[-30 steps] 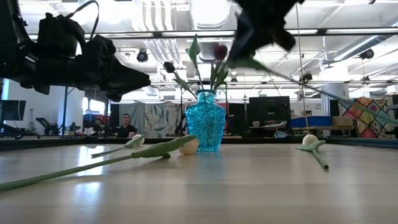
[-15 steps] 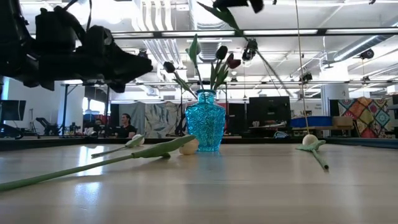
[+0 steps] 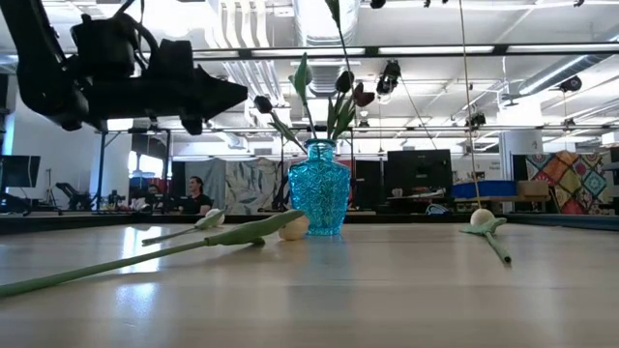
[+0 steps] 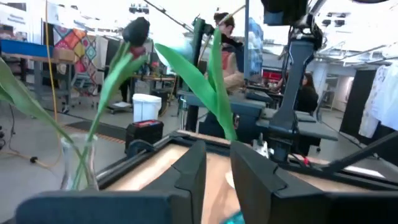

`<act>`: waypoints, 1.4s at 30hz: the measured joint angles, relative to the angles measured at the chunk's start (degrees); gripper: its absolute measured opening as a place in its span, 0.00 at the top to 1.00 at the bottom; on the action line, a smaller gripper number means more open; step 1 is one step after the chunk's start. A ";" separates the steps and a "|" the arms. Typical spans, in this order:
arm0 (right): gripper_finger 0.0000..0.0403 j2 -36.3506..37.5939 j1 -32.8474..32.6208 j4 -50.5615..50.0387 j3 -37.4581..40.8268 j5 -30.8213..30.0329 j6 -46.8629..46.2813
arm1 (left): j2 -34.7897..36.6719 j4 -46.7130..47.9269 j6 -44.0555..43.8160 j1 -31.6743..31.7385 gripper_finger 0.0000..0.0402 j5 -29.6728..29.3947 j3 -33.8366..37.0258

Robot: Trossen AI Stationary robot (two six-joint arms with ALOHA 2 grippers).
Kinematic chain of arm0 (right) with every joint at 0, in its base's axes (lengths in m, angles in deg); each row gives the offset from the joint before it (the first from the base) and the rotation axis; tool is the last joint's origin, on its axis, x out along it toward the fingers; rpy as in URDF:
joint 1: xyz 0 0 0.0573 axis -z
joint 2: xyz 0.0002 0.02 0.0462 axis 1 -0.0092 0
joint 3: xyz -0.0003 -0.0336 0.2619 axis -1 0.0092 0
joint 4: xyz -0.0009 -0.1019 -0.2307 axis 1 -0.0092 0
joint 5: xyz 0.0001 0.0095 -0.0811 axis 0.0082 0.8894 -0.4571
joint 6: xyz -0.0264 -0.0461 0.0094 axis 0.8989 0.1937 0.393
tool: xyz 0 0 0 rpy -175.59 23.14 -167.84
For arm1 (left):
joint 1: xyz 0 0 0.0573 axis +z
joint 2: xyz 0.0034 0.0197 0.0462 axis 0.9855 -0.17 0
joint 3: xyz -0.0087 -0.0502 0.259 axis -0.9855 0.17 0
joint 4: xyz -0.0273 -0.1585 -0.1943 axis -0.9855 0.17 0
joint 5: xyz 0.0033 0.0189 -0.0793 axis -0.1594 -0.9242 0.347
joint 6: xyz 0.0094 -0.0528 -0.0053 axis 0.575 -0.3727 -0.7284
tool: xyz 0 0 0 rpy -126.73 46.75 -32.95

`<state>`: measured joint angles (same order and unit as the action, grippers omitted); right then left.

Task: Sort flowers into vase by color
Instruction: Put the red tulip into the transparent vase

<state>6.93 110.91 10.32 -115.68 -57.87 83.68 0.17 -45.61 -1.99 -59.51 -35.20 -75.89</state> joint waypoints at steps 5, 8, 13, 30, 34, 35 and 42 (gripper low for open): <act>0.97 -1.81 7.04 8.16 0.00 6.82 -3.79 | 0.00 0.20 0.04 1.52 0.94 1.60 -1.00; 0.97 -3.55 9.88 13.73 -0.02 9.66 -8.12 | 0.02 0.28 0.17 1.54 0.98 1.63 -1.06; 0.97 -7.51 11.76 15.44 -2.73 11.27 -12.05 | 0.02 0.33 0.23 1.54 0.99 1.63 -1.04; 0.97 -21.82 14.12 12.56 -16.17 13.86 -11.41 | 0.04 1.33 1.99 1.54 1.00 1.66 -0.95; 0.97 -23.51 15.09 12.53 -16.17 13.91 -14.20 | 0.04 2.22 2.06 1.54 1.00 1.65 -0.93; 0.97 -23.77 15.14 12.59 -16.17 13.87 -14.61 | 0.04 2.26 2.10 1.54 1.00 1.65 -0.91; 0.97 -25.64 15.39 12.20 -16.17 13.84 -14.62 | 0.04 2.60 3.29 1.54 1.00 1.60 -0.91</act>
<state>-18.70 126.30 22.51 -131.86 -44.03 69.07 0.21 -43.01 1.30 -57.98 -33.59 -76.80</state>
